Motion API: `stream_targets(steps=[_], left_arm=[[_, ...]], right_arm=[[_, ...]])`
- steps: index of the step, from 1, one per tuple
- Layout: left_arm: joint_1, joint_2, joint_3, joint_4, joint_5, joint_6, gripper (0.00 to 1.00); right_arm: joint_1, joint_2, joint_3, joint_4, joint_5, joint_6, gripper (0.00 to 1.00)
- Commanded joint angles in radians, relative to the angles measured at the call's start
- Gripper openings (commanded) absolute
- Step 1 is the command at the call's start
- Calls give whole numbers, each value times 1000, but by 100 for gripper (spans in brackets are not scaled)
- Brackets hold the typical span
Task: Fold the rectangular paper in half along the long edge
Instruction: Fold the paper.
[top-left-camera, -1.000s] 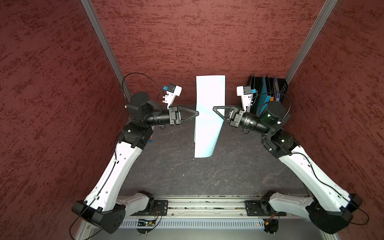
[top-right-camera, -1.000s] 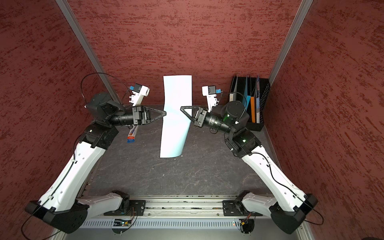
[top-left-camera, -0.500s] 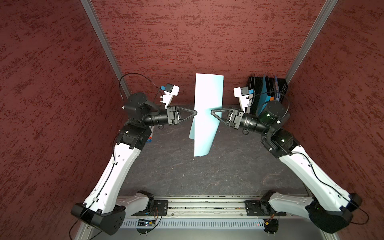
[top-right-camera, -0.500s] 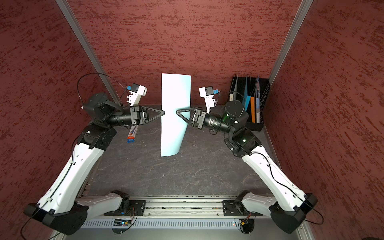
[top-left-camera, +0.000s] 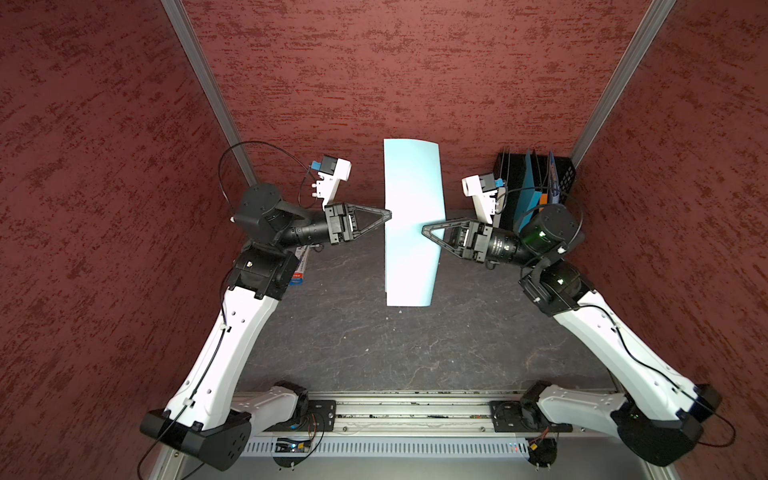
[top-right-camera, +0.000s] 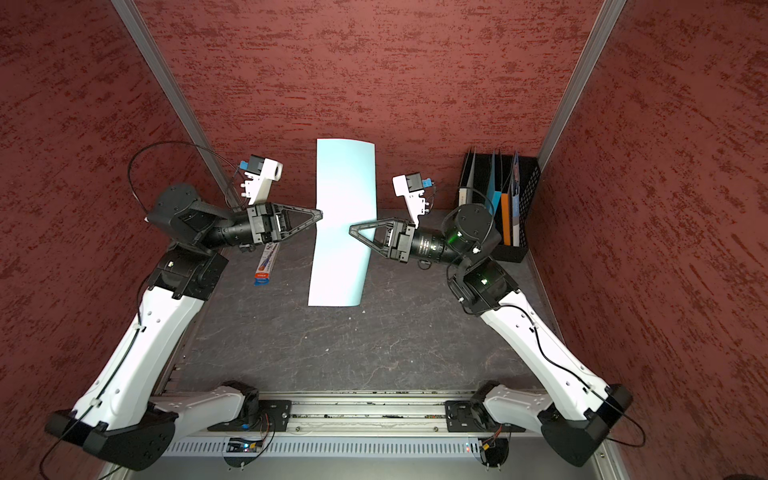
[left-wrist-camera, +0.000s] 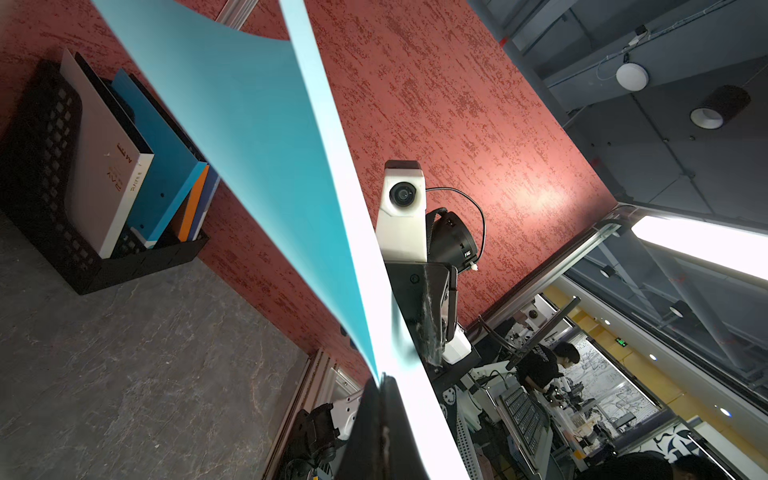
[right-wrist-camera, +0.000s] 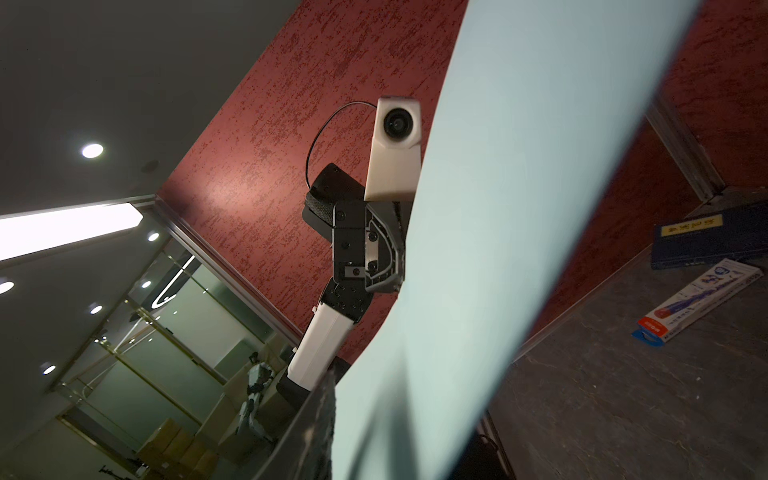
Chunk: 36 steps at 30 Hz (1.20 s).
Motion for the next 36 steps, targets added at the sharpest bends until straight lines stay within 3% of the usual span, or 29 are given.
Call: stream_targets(steps=[1, 6, 12, 13, 15, 18, 22, 30, 36], left_arm=[[10, 3, 27, 37, -3, -10, 0], [16, -1, 21, 39, -5, -12, 0], [20, -5, 19, 37, -6, -9, 0], [21, -3, 19, 38, -6, -9, 0], [23, -3, 18, 45, -10, -14, 0], [24, 1, 16, 66, -14, -26, 0], [28, 12, 23, 97, -19, -45, 0], [28, 30, 31, 145, -17, -81, 0], [27, 19, 25, 126, -16, -70, 0]], right_arm=[[2, -17, -6, 68, -33, 19, 24], [1, -28, -5, 52, -27, 9, 2], [1, -37, -1, 5, -29, -7, 0], [-1, -38, 3, -24, -27, -17, 22], [0, -40, 3, -47, -22, -24, 46], [2, -51, -21, -41, -18, -21, 53], [4, -64, -88, 50, -19, 31, 53], [11, -67, -156, 189, -17, 97, 45], [12, -67, -142, 189, -28, 96, 22]])
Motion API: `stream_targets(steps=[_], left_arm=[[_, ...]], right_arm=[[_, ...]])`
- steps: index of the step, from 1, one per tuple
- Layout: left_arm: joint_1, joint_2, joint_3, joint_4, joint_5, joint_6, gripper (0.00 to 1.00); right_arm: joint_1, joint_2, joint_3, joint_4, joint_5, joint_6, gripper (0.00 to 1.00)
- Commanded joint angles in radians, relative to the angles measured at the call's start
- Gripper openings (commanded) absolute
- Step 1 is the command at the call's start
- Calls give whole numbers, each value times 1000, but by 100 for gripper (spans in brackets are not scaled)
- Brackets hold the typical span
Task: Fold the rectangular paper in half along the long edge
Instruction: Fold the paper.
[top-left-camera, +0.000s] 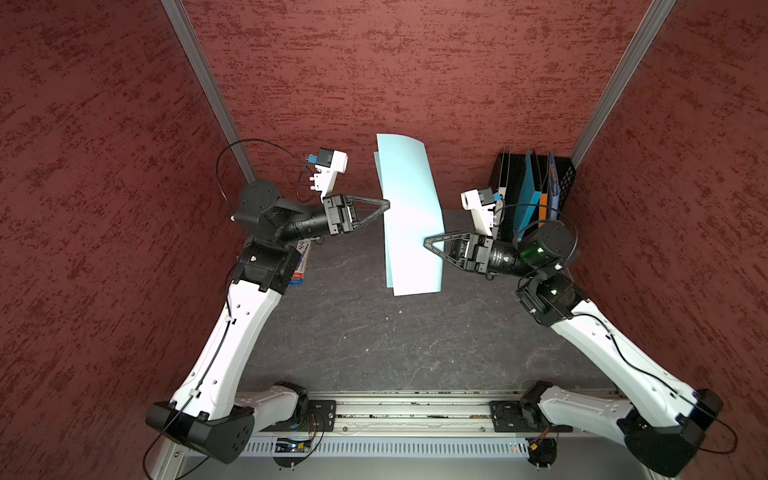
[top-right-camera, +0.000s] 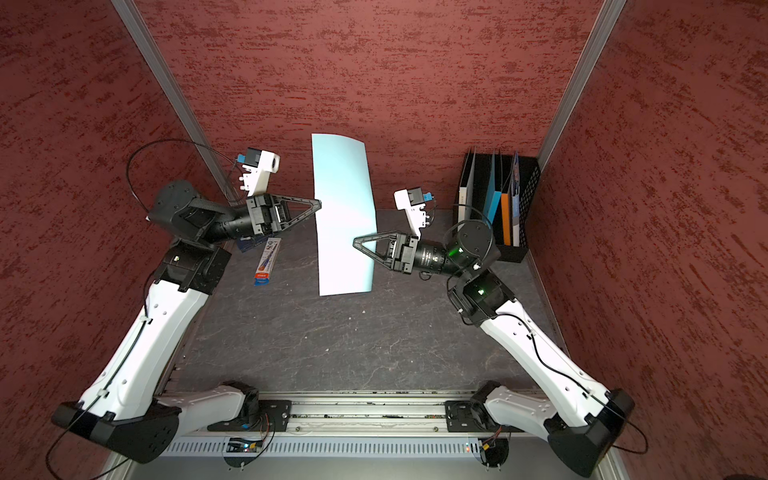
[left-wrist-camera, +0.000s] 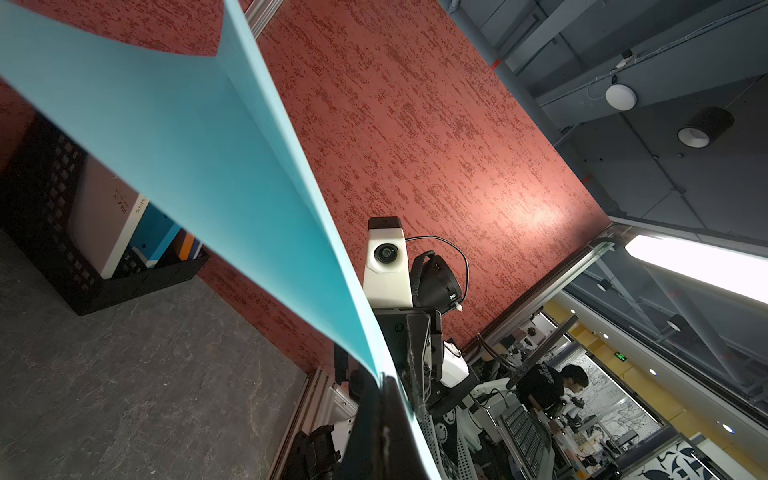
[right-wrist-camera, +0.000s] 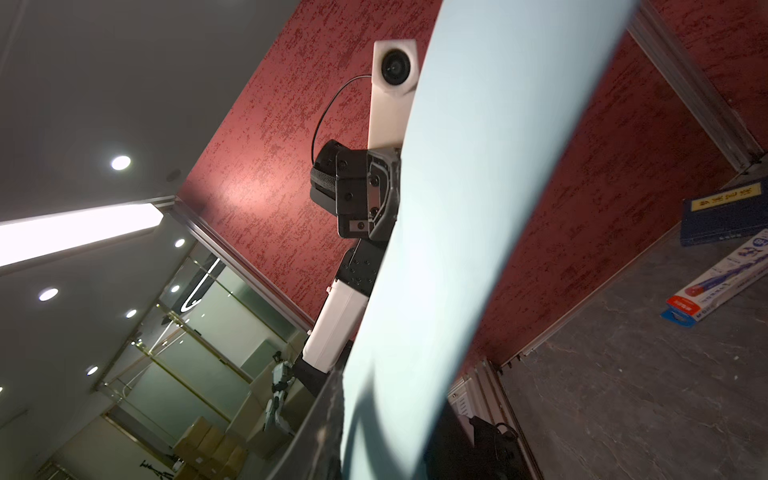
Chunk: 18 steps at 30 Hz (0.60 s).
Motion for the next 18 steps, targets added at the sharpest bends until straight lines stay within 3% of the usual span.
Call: stream_targets(steps=[1, 7, 14, 16, 18], left_arm=[[6, -15, 23, 11, -1, 11, 0], [9, -23, 20, 0, -2, 18, 0], [10, -21, 22, 2, -1, 18, 0], [10, -21, 23, 0, -2, 17, 0], [12, -20, 24, -1, -2, 18, 0]], right_arm=[[5, -11, 24, 34, -15, 0, 20], [5, -33, 45, -63, -4, -41, 0], [5, -44, 33, -111, 14, -63, 0], [5, -47, 32, -123, 14, -63, 29], [8, -53, 16, -109, 17, -52, 43]])
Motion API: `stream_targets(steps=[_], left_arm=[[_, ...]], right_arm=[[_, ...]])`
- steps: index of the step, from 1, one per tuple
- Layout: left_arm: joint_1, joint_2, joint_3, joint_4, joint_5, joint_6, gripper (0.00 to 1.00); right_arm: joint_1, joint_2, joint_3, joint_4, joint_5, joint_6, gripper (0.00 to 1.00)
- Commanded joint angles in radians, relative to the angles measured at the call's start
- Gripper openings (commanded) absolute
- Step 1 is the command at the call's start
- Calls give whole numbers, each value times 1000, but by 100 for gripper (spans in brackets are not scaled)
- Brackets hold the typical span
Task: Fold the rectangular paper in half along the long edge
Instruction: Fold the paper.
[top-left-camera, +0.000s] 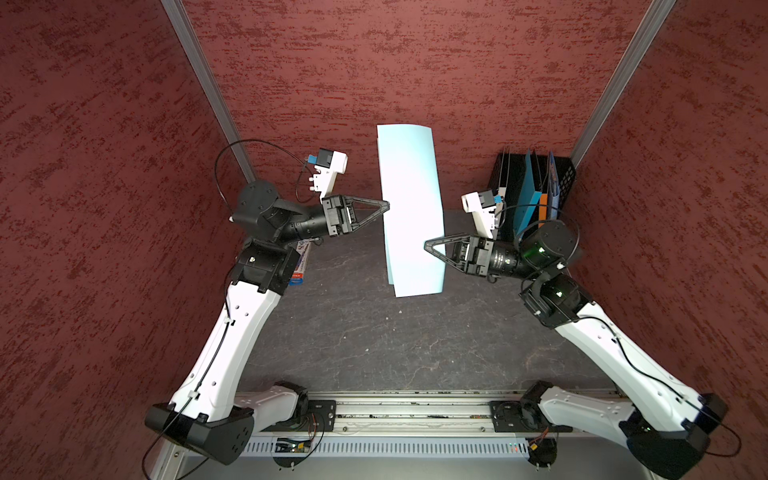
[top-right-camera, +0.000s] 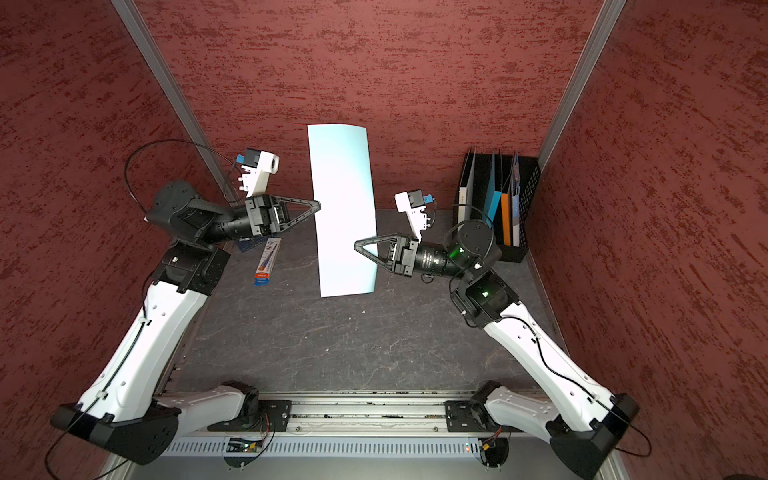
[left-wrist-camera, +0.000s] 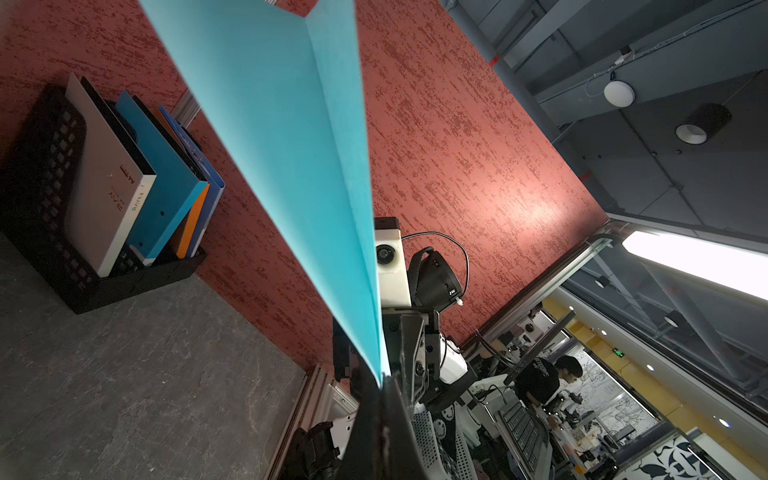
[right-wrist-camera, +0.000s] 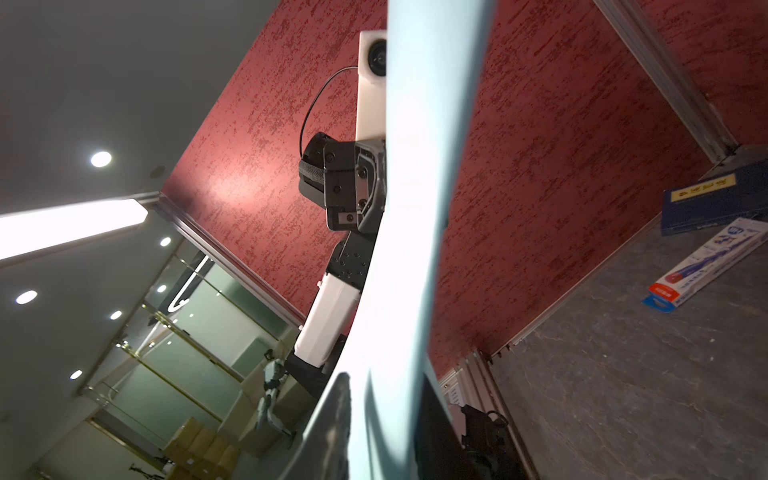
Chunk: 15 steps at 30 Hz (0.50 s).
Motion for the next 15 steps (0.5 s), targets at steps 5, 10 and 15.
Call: stream_targets(steps=[5, 10, 15], left_arm=[[6, -8, 21, 12, -16, 14, 0], [6, -3, 21, 22, -14, 10, 0], [8, -5, 23, 15, -14, 14, 0]], right_arm=[[34, -36, -66, 77, 20, 32, 43], [49, -36, -90, 86, 35, 29, 16], [54, -42, -96, 71, 44, 23, 0]])
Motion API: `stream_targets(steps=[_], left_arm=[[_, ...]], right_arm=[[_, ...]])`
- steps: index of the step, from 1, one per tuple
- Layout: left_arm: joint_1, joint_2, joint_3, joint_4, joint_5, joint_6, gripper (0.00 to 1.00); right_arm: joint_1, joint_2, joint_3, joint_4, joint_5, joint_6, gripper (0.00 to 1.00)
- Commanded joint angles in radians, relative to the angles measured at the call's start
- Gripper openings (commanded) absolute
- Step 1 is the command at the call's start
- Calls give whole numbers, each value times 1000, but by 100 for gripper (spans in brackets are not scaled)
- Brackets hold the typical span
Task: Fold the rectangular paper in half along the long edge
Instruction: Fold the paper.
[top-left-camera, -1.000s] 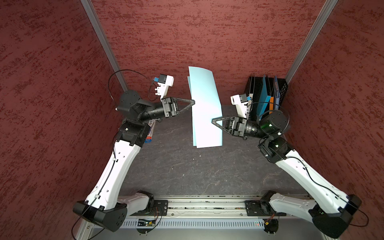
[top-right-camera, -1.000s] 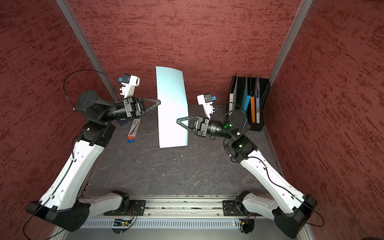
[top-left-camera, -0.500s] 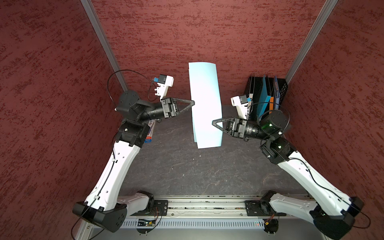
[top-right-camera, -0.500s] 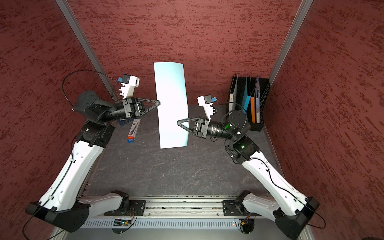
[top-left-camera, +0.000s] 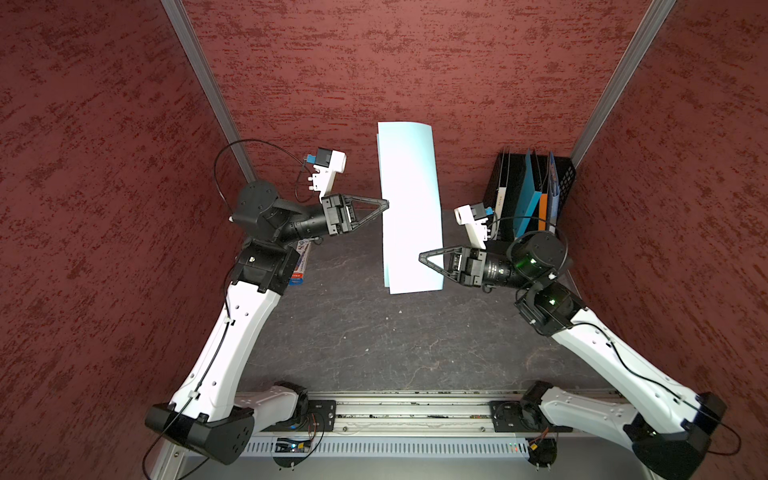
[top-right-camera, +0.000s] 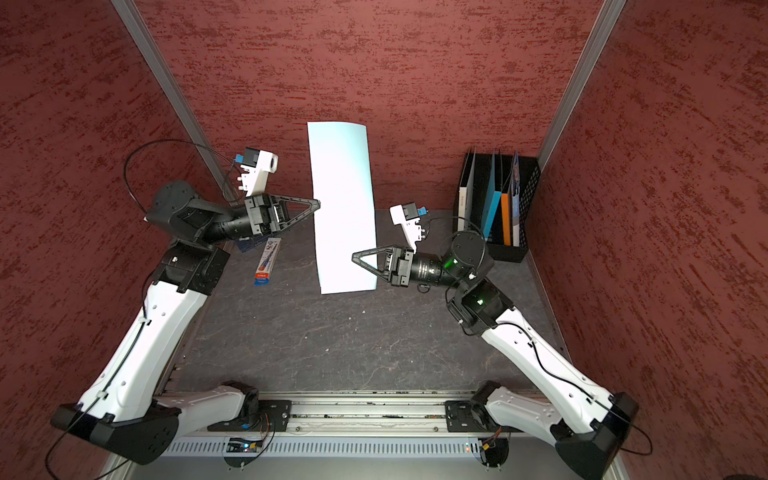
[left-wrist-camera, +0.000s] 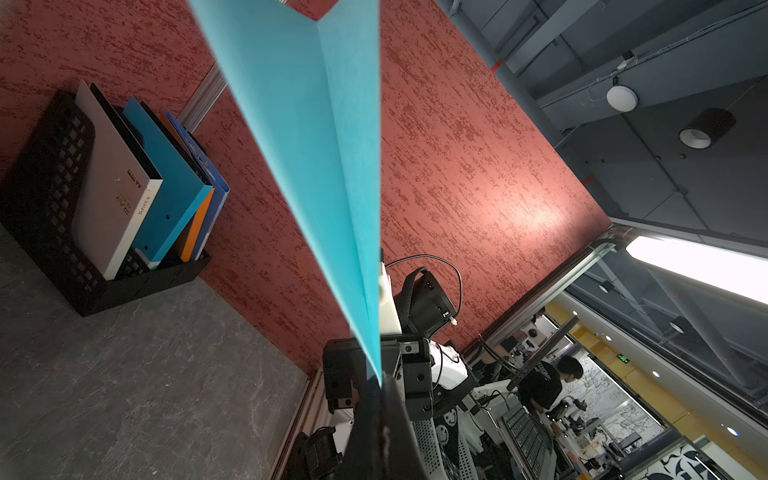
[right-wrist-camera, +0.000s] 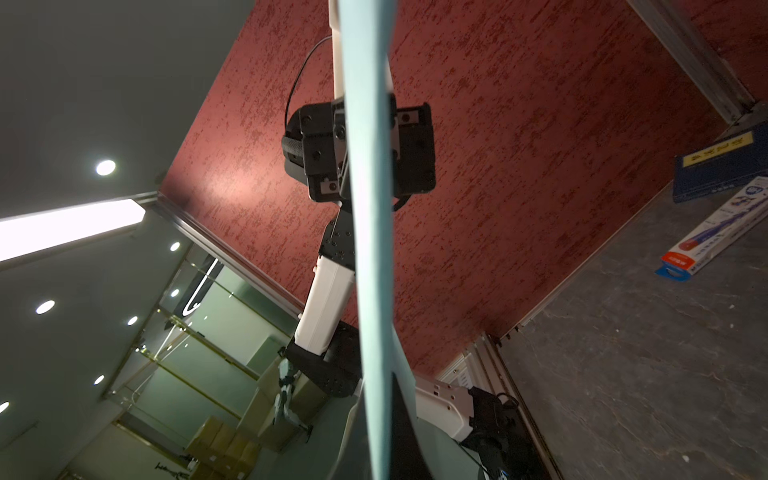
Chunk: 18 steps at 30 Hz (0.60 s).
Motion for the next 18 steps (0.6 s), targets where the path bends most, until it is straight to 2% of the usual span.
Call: stream_targets(steps=[1, 2, 5, 6, 7, 10, 14, 15, 16, 18], left_arm=[[7, -5, 20, 18, -3, 14, 0], [7, -5, 19, 19, -3, 15, 0], [7, -2, 16, 27, -3, 10, 0], [8, -2, 16, 31, -3, 7, 0], [7, -2, 17, 32, -3, 7, 0], [8, 0, 17, 31, -3, 8, 0], [9, 1, 23, 26, -4, 13, 0], [9, 1, 22, 25, -4, 14, 0], [11, 3, 23, 24, -4, 14, 0], [14, 6, 26, 22, -4, 17, 0]], right_arm=[[10, -16, 1, 11, 21, -10, 8], [12, -14, 0, 4, 21, -8, 22], [25, -17, -12, 7, 29, 1, 38], [30, -18, -16, 8, 32, -1, 38], [34, -20, -21, 10, 33, -1, 33], [43, -26, -35, 12, 37, -2, 1], [54, -32, -45, -7, 37, -8, 0], [57, -34, -48, -12, 37, -6, 7], [59, -35, -48, -23, 33, -6, 27], [64, -39, -46, -43, 24, -13, 37]])
